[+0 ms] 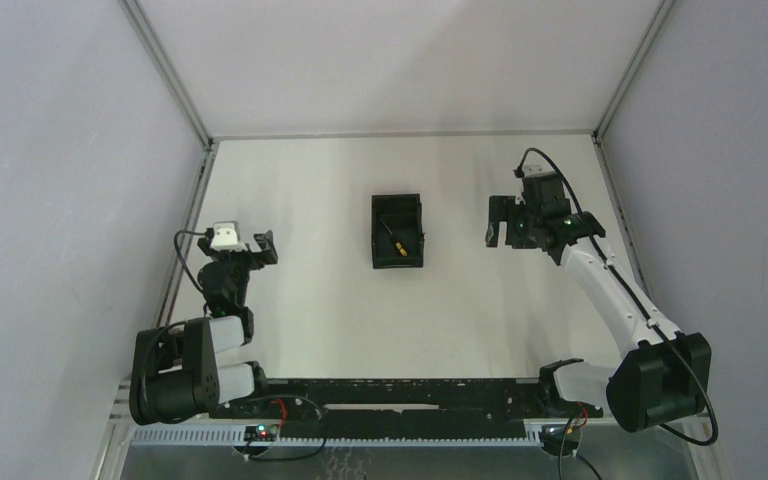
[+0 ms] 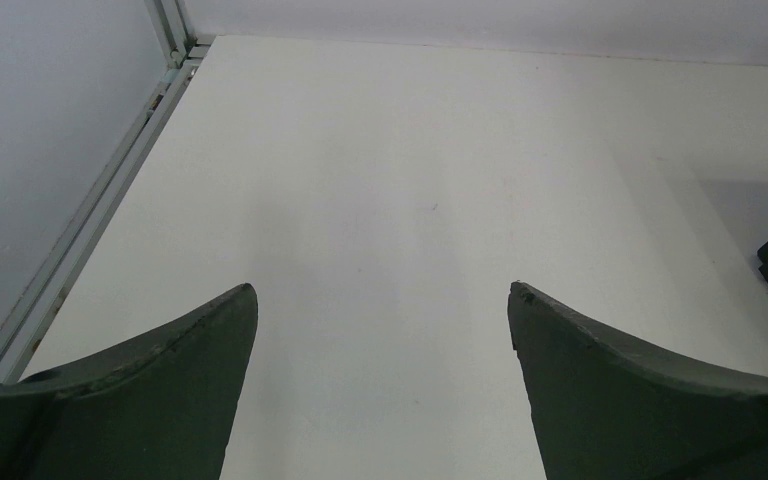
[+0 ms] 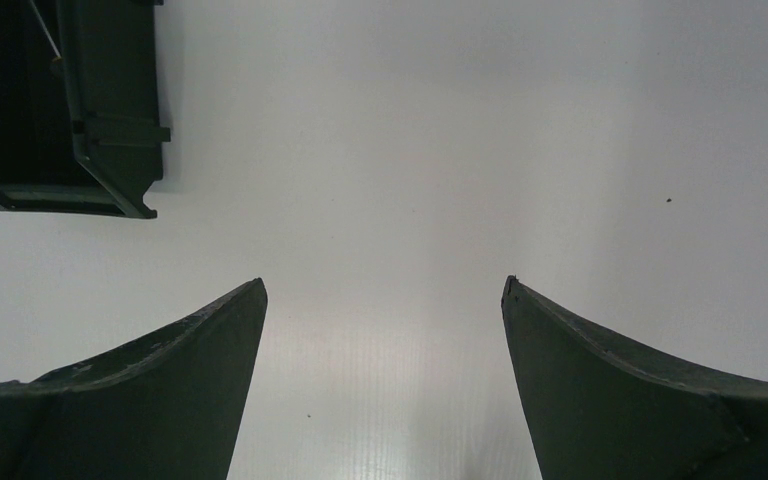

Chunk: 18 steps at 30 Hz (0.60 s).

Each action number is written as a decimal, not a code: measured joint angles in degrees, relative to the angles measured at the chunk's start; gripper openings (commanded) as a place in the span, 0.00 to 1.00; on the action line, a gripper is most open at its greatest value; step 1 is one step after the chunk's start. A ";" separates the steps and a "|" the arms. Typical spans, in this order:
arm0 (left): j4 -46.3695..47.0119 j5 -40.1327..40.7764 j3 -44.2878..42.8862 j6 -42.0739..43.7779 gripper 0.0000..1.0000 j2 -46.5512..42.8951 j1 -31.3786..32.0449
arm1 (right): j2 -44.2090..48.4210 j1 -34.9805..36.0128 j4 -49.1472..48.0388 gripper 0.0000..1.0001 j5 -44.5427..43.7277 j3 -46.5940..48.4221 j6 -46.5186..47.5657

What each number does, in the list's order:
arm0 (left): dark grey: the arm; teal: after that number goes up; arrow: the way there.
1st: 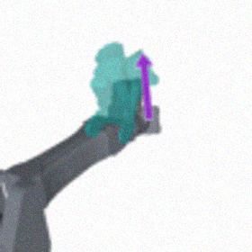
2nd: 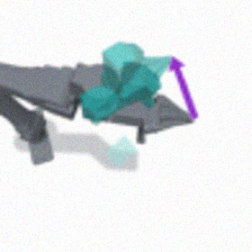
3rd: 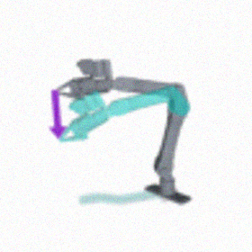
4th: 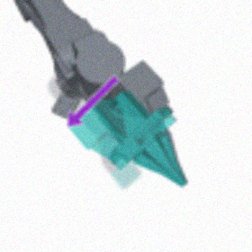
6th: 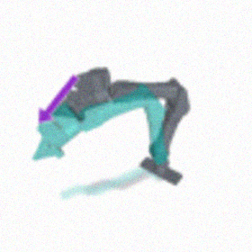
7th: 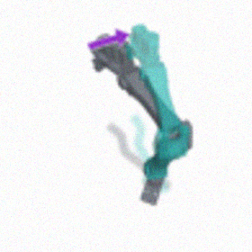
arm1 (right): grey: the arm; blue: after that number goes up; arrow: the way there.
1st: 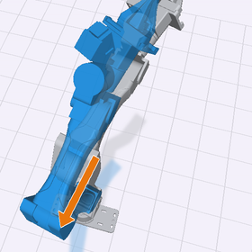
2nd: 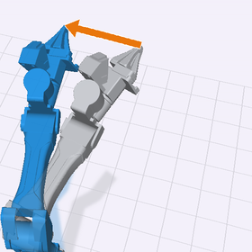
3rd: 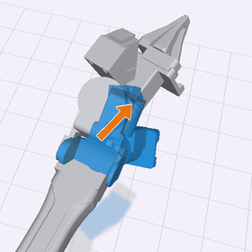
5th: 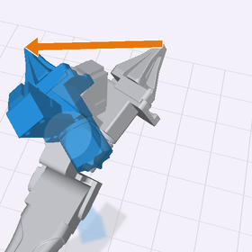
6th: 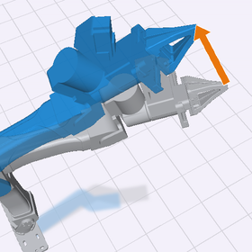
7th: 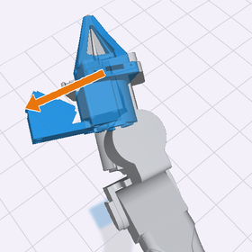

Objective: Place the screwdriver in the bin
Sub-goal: Reset both arms

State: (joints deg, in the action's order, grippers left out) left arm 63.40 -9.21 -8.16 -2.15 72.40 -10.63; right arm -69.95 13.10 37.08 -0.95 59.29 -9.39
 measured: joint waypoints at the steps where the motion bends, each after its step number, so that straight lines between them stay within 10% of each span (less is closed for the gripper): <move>1: 0.00 0.00 0.00 0.02 1.00 0.00 0.00 | 0.26 0.00 -0.13 0.97 0.02 0.00 0.02; 18: 0.00 0.00 0.00 0.02 1.00 0.00 0.00 | 0.70 0.00 -0.66 0.98 0.00 0.02 -0.11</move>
State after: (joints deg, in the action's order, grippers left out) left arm 63.40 -9.21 -8.16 -2.13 72.40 -10.63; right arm -69.25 13.10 36.42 -0.95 59.31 -9.50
